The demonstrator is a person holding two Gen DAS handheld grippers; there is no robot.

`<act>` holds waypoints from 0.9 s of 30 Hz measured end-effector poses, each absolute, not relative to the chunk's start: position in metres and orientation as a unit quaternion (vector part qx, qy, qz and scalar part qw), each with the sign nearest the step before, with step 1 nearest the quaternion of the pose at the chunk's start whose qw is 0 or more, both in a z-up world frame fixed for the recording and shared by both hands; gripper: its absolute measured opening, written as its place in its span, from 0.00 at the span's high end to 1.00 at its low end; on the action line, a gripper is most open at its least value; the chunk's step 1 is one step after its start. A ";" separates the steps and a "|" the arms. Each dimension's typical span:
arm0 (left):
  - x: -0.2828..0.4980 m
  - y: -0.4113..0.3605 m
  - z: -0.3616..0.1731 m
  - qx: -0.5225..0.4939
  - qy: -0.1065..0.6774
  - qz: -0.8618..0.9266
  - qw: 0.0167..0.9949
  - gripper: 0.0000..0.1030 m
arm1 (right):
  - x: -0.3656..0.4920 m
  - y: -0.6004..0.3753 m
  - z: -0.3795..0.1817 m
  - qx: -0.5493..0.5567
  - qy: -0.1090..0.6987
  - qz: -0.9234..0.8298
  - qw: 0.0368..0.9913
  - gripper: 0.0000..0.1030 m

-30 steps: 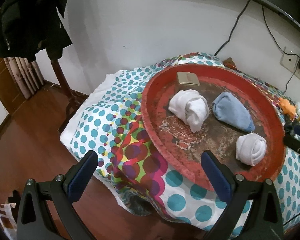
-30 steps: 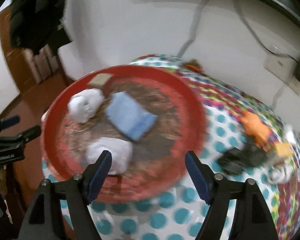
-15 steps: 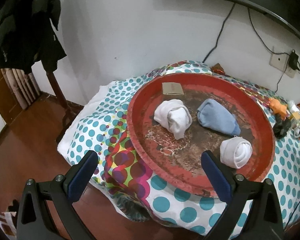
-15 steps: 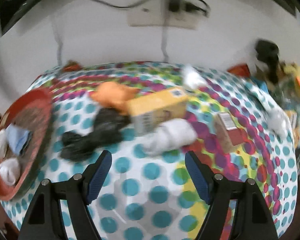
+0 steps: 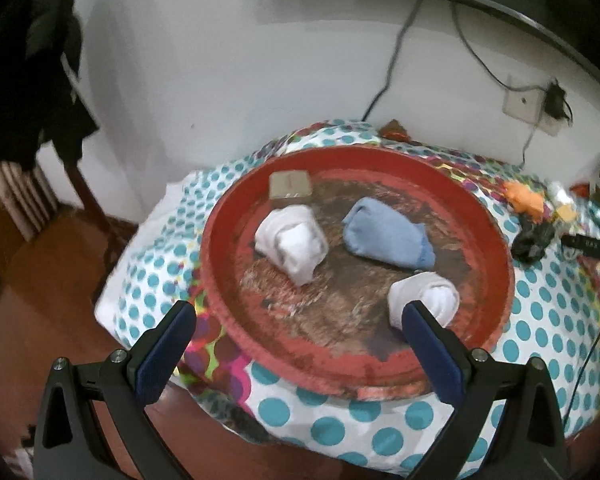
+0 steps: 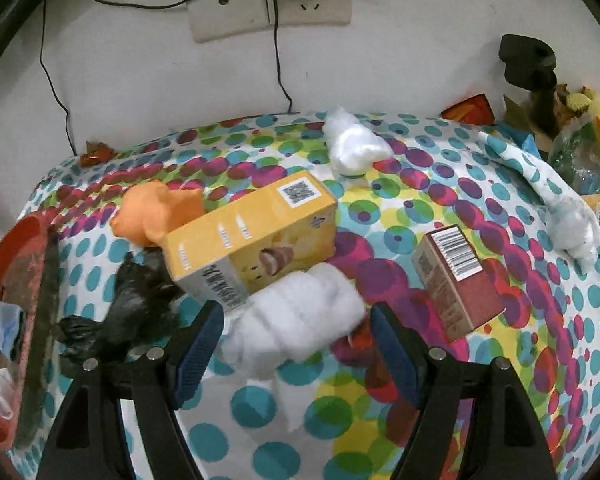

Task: Organize objects
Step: 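Move the right tool to the remaining white sock and grasp it, then grasp the black plastic bag with the left tool while the right tool holds the sock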

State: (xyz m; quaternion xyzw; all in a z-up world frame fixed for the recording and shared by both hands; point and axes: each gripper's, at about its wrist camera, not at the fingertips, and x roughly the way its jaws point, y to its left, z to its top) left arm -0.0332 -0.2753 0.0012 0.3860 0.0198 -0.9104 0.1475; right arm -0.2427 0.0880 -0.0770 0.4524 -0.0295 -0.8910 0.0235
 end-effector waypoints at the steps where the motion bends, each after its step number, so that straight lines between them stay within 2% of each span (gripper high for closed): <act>1: -0.037 -0.269 0.004 0.385 0.010 -0.911 0.144 0.00 | -0.243 0.089 -0.079 0.453 -0.028 -0.890 0.028 0.25; 3: -0.045 -0.258 0.009 0.385 0.002 -0.914 0.132 0.00 | -0.243 0.092 -0.082 0.452 -0.023 -0.891 0.033 0.29; 4: -0.049 -0.252 0.012 0.385 0.001 -0.915 0.125 0.00 | -0.242 0.093 -0.083 0.450 -0.018 -0.892 0.038 0.43; 5: -0.054 -0.243 0.014 0.385 -0.002 -0.916 0.113 0.00 | -0.241 0.093 -0.082 0.446 -0.011 -0.894 0.041 0.49; 7: -0.062 -0.228 0.017 0.385 -0.009 -0.917 0.099 0.00 | -0.239 0.093 -0.082 0.442 -0.001 -0.895 0.058 0.52; 11: -0.079 -0.185 0.020 0.395 -0.032 -0.917 0.047 0.00 | -0.233 0.103 -0.080 0.434 -0.004 -0.898 0.080 0.55; 20: -0.125 -0.098 0.006 0.419 -0.068 -0.903 -0.064 0.00 | -0.212 0.135 -0.081 0.425 0.025 -0.900 0.093 0.55; 27: -0.165 -0.047 -0.013 0.427 -0.113 -0.891 -0.111 0.00 | -0.209 0.132 -0.083 0.431 0.043 -0.897 0.095 0.53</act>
